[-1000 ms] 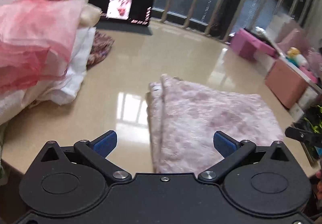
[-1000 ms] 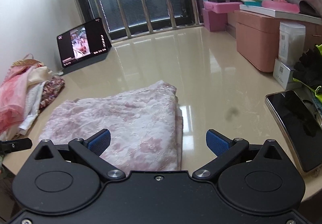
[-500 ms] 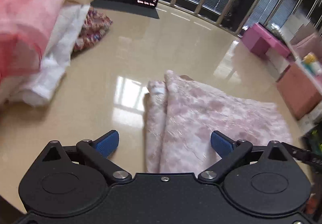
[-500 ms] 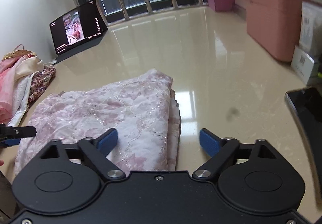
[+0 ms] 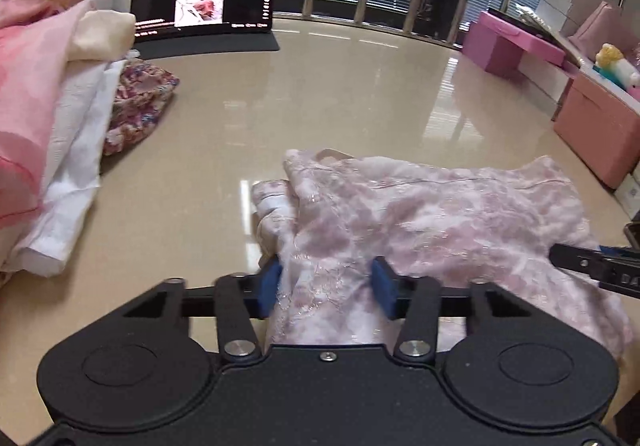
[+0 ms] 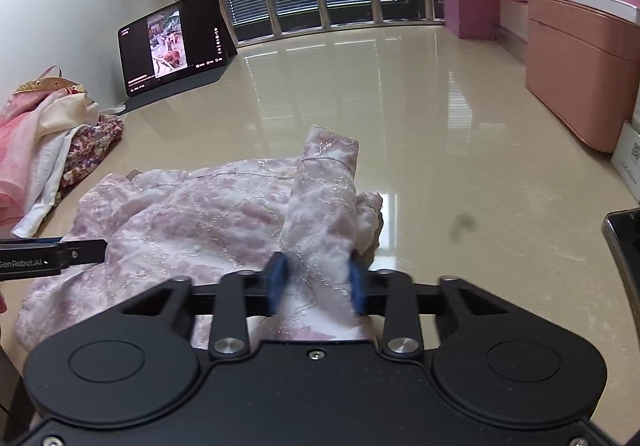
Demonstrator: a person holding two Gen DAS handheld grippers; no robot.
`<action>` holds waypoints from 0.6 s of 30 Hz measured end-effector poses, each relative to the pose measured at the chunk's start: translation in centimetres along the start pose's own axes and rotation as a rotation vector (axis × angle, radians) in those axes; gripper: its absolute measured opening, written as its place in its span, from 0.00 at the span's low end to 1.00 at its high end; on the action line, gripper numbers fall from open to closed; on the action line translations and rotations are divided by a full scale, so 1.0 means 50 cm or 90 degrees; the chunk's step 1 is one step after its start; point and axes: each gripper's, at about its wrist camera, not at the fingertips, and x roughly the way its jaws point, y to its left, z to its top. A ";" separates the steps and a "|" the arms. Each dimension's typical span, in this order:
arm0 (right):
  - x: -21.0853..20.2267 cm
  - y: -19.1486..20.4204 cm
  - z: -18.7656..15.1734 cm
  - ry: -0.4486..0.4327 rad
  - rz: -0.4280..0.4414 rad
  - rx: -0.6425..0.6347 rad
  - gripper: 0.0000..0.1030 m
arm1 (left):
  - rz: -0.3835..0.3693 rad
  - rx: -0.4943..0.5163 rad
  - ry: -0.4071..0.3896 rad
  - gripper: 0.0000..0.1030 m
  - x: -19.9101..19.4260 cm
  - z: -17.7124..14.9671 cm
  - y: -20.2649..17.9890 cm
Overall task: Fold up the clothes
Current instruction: 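Grasp the folded dress edge with the left tool while the right tool grasps it too, then lift the folded dress with both tools and carry it toward the window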
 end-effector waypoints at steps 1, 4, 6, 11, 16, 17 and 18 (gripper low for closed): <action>0.000 -0.001 0.001 0.001 0.008 0.004 0.16 | -0.007 -0.007 -0.001 0.28 -0.001 0.001 0.002; -0.010 -0.002 0.002 -0.007 0.027 0.010 0.08 | -0.013 -0.034 -0.015 0.16 -0.008 0.002 0.009; -0.017 0.002 0.005 -0.010 0.034 0.006 0.07 | -0.020 -0.040 -0.024 0.12 -0.014 0.004 0.011; -0.038 0.000 0.017 -0.025 0.042 0.010 0.06 | -0.041 -0.032 -0.055 0.10 -0.040 0.008 0.005; -0.066 0.003 0.021 -0.049 0.046 0.015 0.06 | -0.060 -0.025 -0.084 0.10 -0.072 0.016 0.001; -0.071 0.003 0.021 -0.054 0.048 0.016 0.06 | -0.062 -0.022 -0.090 0.10 -0.078 0.018 -0.001; -0.076 0.005 0.020 -0.061 0.048 0.015 0.06 | -0.063 -0.017 -0.096 0.10 -0.084 0.019 -0.004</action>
